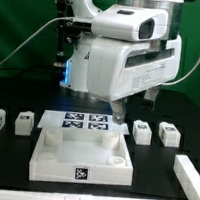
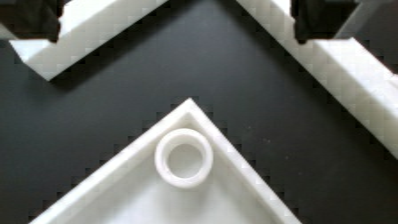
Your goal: Assemble one leg
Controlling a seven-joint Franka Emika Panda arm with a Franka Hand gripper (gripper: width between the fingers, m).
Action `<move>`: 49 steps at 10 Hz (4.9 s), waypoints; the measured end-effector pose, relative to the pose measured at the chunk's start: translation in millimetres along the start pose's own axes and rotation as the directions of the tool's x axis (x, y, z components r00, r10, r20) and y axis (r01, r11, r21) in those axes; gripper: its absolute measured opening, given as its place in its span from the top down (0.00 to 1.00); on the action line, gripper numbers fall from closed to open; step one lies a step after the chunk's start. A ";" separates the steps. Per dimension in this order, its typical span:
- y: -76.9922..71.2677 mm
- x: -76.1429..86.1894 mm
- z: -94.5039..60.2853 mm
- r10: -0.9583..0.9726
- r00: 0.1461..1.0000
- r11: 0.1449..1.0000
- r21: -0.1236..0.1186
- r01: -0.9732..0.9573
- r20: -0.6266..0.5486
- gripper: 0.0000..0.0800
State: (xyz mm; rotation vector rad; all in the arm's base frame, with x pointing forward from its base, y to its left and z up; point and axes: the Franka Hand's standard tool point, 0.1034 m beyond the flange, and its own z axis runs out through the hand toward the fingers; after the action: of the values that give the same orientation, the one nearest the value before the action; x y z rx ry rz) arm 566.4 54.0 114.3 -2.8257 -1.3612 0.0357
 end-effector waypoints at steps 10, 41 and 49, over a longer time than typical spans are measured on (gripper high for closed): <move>-42.1 -45.5 28.8 -0.433 0.901 0.901 -0.030 0.433 -0.009 0.19; -78.6 -147.7 108.4 -0.535 0.844 0.845 -0.007 0.535 -0.033 0.92; -54.0 -113.5 106.5 -0.568 0.822 0.823 -0.029 0.568 -0.043 0.92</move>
Offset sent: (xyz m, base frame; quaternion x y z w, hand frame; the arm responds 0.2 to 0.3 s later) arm 0.0000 0.0000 0.0000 0.0000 0.0000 0.0000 1.0000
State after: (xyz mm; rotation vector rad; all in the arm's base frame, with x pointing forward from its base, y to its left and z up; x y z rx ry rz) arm 451.1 -1.7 10.7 -2.2820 -2.1302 -0.0480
